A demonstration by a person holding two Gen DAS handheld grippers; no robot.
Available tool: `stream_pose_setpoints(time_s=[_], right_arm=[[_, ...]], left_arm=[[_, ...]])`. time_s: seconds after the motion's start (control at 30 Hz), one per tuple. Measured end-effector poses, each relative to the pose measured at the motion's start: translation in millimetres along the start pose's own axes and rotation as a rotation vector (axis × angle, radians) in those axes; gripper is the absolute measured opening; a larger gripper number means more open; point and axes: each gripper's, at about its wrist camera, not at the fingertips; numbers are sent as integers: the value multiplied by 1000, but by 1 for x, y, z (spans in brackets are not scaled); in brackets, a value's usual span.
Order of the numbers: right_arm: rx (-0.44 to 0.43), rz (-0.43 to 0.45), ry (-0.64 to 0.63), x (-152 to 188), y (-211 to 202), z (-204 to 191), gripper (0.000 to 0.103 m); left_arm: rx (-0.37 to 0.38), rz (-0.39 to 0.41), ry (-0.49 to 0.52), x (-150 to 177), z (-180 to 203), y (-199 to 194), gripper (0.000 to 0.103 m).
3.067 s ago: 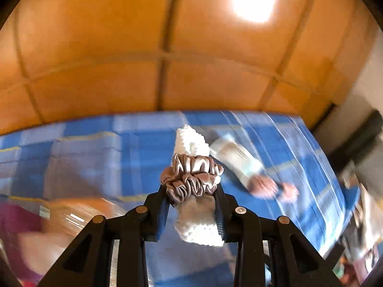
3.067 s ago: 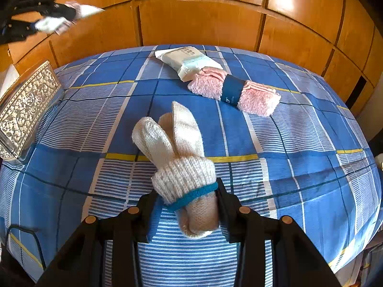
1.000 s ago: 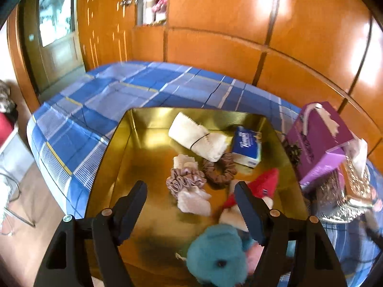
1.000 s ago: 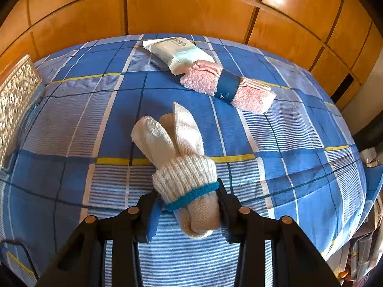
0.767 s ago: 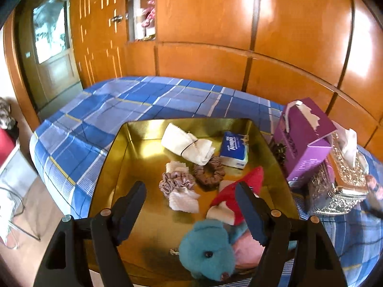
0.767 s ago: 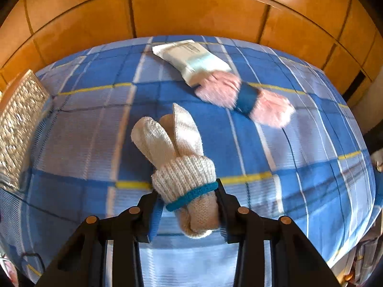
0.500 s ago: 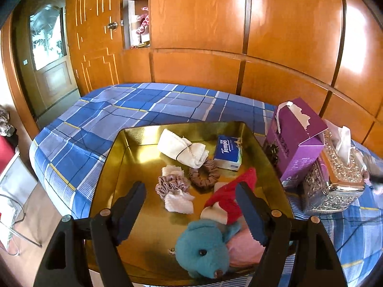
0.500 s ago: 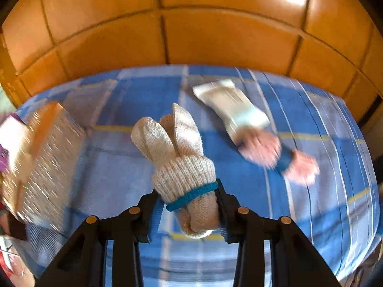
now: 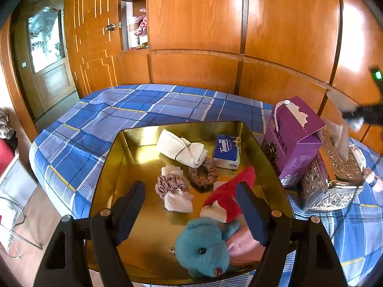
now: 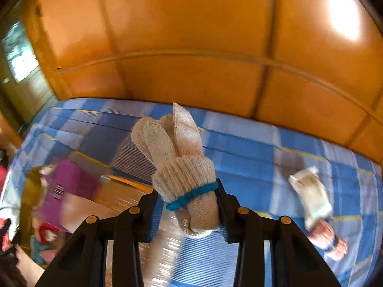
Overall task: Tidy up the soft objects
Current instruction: 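Carry the white knit gloves with the right tool into the gold tray and release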
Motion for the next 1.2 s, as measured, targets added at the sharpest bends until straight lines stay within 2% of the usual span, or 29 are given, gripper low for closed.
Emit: stream_pose_setpoints(time_s=[0.23,0.37,0.6,0.73,0.93,1.2], right_arm=[[-222,74,-130,-14,-21,-84,38],[-328,102,-225,-4,-35,-131,38],[-461,94,-376,28,-44,-181,38],[-478,39,-445,56,-35,-203,38],[-455,-48,-507,85,-14,-226,38],[-331,-78,-569,103,17,-272,38]], left_arm=[[-3,-6,-2,3,-1,2,78],[-7,-4,-4,4,-3,2,78],[-31,2,-13,5,-12,0,78],[-73,27,-42,3,-25,-5,78],[-103,47,-77,1,-40,-11,78],[-94,45,-88,1,-42,-10,78]])
Point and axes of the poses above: each gripper's, at about its wrist camera, not at the fingertips, and y roughly the way its jaws point, z to its right, x to its underside, and after that the axes turned 6 degrees about x, right-handed
